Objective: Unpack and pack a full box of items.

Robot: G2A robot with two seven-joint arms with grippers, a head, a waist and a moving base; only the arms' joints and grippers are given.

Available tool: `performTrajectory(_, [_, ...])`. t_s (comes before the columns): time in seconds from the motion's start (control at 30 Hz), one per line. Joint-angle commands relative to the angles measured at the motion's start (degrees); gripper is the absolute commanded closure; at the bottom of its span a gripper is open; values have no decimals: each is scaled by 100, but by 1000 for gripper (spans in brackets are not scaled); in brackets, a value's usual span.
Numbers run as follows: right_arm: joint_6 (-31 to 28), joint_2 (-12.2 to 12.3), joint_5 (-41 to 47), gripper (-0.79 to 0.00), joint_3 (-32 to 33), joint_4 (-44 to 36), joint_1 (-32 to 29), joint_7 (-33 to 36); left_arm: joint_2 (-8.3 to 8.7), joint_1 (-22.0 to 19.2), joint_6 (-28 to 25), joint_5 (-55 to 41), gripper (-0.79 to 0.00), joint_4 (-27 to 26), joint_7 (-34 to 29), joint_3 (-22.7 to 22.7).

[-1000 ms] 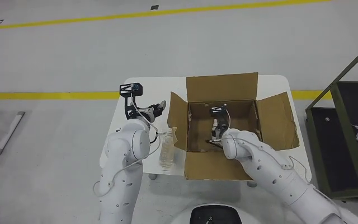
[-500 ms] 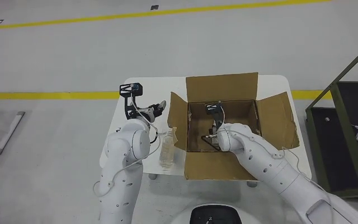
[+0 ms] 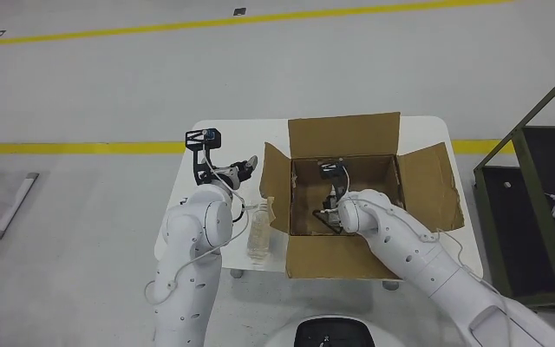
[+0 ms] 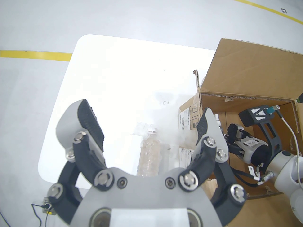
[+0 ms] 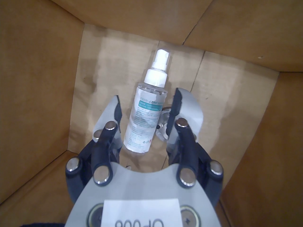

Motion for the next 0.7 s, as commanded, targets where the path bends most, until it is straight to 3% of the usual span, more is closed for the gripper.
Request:
performTrajectory(0.0, [-4,-40,45,-520,-32,105,23,-36,0,0,0,0,-785,0,0,0])
performTrajectory(0.23, [-30,-180,168,-409,-132,448,140,-121,0,0,0,0,-785,0,0,0])
performTrajectory(0.67, [-6,-380,268,-388,-228,837,241,-205,0,0,0,0,-785,0,0,0])
